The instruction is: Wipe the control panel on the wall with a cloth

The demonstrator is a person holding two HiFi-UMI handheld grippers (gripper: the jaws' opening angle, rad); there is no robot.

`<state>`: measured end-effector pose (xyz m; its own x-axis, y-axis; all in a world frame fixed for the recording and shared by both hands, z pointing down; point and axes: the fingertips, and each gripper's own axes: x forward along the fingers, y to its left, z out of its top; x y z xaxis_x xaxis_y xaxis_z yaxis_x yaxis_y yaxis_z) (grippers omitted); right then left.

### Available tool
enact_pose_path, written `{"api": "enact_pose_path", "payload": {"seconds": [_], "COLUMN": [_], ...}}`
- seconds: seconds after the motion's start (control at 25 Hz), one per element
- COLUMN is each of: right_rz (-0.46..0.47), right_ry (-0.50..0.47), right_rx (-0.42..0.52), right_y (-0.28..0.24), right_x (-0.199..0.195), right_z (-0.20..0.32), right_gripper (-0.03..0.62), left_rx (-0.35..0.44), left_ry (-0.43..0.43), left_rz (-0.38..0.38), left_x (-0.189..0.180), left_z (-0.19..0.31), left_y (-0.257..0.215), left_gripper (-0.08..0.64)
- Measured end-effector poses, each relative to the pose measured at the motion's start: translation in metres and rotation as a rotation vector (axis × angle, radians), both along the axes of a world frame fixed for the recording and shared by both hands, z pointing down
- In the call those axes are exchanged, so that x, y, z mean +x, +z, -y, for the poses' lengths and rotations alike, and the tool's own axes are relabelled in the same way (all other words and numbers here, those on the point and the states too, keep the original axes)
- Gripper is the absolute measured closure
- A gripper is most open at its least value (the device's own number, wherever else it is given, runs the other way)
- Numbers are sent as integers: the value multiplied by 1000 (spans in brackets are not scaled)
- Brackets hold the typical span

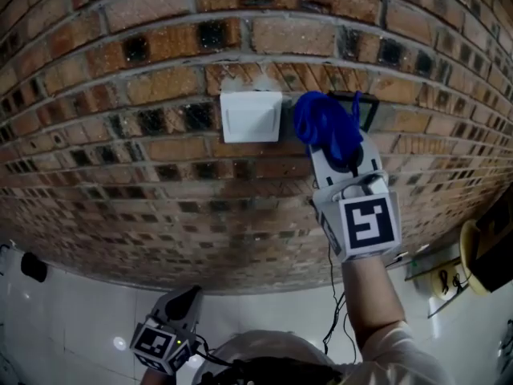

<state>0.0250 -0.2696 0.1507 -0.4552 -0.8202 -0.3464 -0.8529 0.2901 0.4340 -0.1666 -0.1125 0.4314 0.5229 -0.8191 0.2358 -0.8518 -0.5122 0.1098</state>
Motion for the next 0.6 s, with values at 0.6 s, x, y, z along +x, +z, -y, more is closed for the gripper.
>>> {"api": "enact_pose_path", "payload": {"seconds": [0.6], "right_rz": [58], "right_ry": [-43], "right_rx": [27], "right_y": [21], "right_x": [-29], "right_z": [-26], "right_gripper": [503], "left_rx": [-27], "left_ry": [24], "left_rz": [-13], "left_x": [-55], "left_z": [-6], "left_y": [20], "left_gripper": [558]}}
